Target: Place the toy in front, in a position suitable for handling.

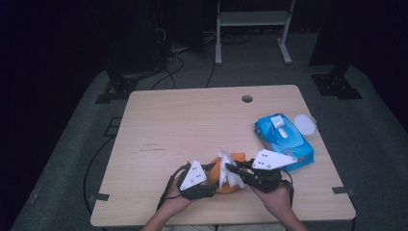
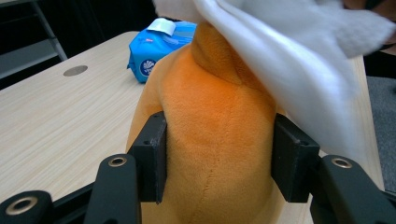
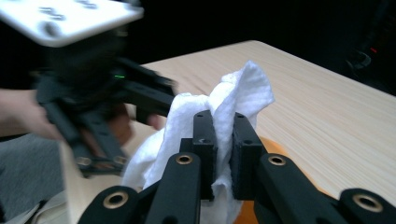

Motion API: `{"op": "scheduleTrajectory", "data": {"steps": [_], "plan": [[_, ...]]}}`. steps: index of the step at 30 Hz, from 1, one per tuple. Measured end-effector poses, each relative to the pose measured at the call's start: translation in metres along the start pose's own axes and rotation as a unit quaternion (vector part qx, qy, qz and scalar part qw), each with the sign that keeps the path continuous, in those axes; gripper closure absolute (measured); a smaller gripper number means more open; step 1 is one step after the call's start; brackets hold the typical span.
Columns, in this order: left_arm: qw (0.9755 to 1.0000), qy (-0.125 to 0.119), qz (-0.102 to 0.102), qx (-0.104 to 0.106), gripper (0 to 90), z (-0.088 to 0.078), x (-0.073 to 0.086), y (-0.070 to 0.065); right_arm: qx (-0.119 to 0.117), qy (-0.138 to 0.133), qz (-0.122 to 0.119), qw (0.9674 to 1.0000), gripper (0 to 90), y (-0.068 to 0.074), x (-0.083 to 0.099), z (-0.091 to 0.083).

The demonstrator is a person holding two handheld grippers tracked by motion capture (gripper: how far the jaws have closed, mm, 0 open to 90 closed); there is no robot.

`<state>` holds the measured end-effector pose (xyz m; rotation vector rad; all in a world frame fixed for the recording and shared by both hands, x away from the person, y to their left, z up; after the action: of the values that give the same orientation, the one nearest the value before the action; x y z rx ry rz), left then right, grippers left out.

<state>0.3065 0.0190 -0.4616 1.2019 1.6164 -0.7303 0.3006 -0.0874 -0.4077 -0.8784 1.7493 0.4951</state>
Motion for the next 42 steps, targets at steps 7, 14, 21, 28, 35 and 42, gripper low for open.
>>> {"op": "scheduleTrajectory", "data": {"steps": [7, 14, 21, 28, 35, 42], "plan": [[1.0, 0.0, -0.009, 0.001, 45.9, -0.004, 0.002, 0.004, 0.026, 0.022, 0.051, 0.9981, 82.1, -0.032, 0.017, 0.002], [0.9996, 0.0, -0.027, 0.004, 44.4, -0.003, 0.004, 0.006, 0.001, 0.009, 0.051, 0.9986, 82.1, -0.019, 0.011, 0.002], [0.9992, -0.003, -0.041, 0.003, 43.0, -0.004, 0.005, 0.01, 0.025, 0.035, 0.074, 0.9963, 82.1, -0.041, 0.028, 0.005], [0.9991, -0.002, -0.041, 0.006, 41.6, -0.001, 0.004, 0.01, -0.004, 0.015, 0.039, 0.9991, 82.1, -0.013, 0.012, 0.003], [0.9998, 0.0, -0.017, 0.014, 40.2, 0.003, 0.004, 0.003, 0.023, 0.027, 0.064, 0.9973, 81.9, -0.035, 0.021, 0.003], [0.9984, -0.004, -0.053, 0.018, 7.6, 0.008, 0.015, 0.016, 0.031, 0.041, 0.096, 0.9941, 81.9, -0.051, 0.035, 0.005]]}}
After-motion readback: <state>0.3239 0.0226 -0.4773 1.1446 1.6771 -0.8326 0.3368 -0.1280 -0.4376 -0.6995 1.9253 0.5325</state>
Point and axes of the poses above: each handheld gripper's, and its own axes: z roughly forward along the jaws, x roughly out of its underside, y roughly to its left, the point moved 8 cm from there along z, roughly forward along the jaws, and after that the axes turned 9 degrees about x, right-handed, at the moved point
